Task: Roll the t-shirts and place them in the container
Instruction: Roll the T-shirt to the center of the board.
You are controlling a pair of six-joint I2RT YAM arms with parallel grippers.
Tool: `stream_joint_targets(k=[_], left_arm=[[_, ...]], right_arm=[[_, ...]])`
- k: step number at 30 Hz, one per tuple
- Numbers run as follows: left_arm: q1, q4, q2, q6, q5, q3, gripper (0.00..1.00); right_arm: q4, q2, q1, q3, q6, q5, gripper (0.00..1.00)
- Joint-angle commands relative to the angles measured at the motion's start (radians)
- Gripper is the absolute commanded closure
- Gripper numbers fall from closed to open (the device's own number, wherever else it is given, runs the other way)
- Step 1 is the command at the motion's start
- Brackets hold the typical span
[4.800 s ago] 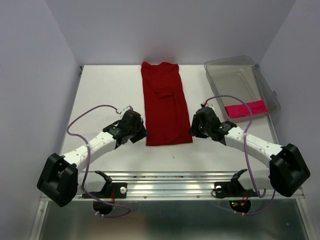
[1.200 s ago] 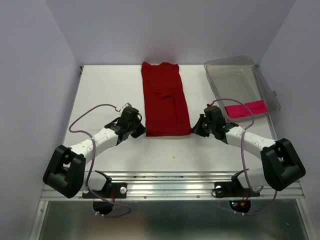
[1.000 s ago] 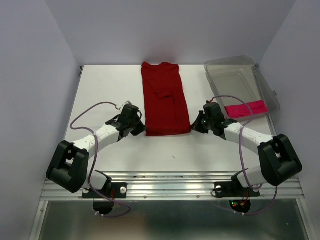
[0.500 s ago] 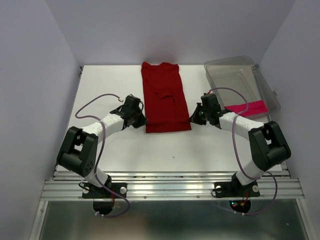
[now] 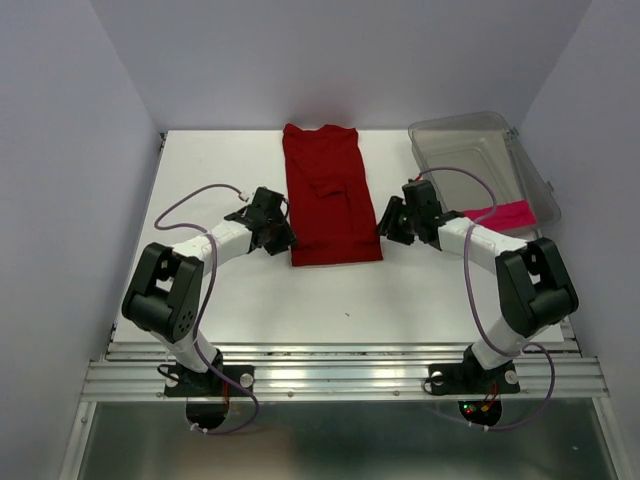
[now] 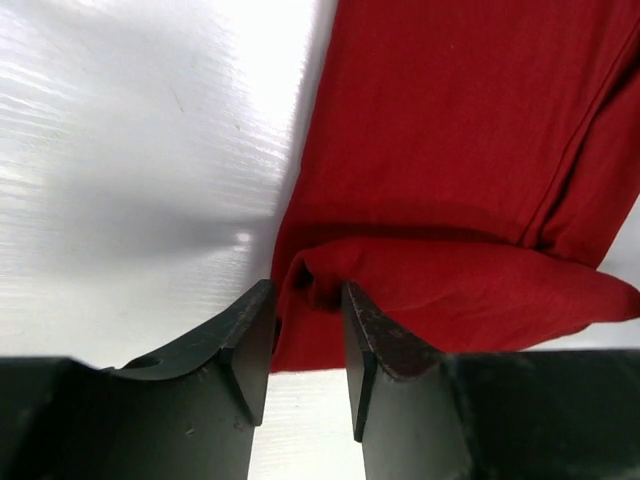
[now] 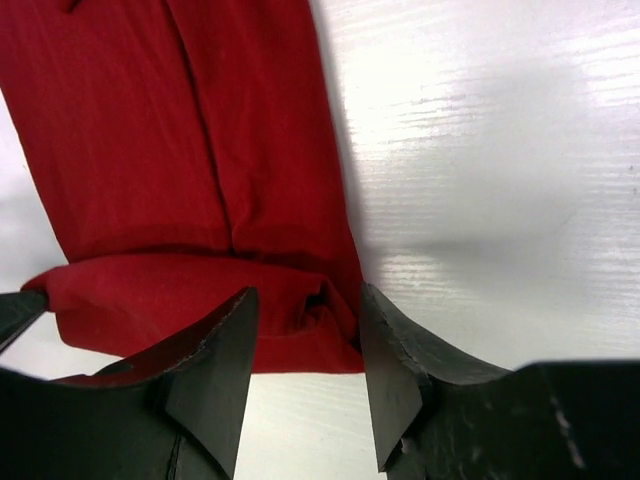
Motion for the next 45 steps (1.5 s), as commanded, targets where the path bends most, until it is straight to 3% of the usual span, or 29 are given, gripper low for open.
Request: stream_joint_targets(k=[1, 5, 9, 12, 16, 27, 32, 45], left_arm=[[0.005, -0.05, -0.076, 0.036, -0.103, 0.07, 0.56], [0.002, -0.093, -0.108, 0.071, -0.165, 0.105, 0.56], [-0.05, -0.101, -0.15, 0.071, -0.171, 0.108, 0.6], [-0.114, -0.095, -0.142, 0.06, -0.121, 0.107, 0.62], [-0.17, -0.041, -0.096, 0.056, -0.061, 0.09, 0.62], [-0.144, 0.034, 0.086, 0.128, -0.018, 0.142, 0.64], [-0.13, 0.026, 0.129, 0.168, -0.027, 0.171, 0.65], [-0.119, -0.037, 0.056, 0.168, 0.035, 0.246, 0.66]], right_arm=[[-0.03, -0.064, -0.008, 0.043, -0.044, -0.026, 0.5], [-0.086, -0.081, 0.061, 0.063, -0.062, 0.009, 0.55], [-0.089, -0.083, 0.105, 0.049, -0.041, 0.028, 0.81], [-0.077, -0.072, 0.116, 0.037, -0.03, 0.025, 0.87], [-0.083, -0.034, 0.116, 0.065, -0.03, 0.038, 0.87], [-0.099, 0.135, 0.107, 0.184, 0.008, 0.086, 0.89], [-0.122, 0.21, 0.098, 0.223, 0.008, 0.184, 0.9], [-0.139, 0.078, 0.151, 0.241, -0.055, 0.1, 0.86]])
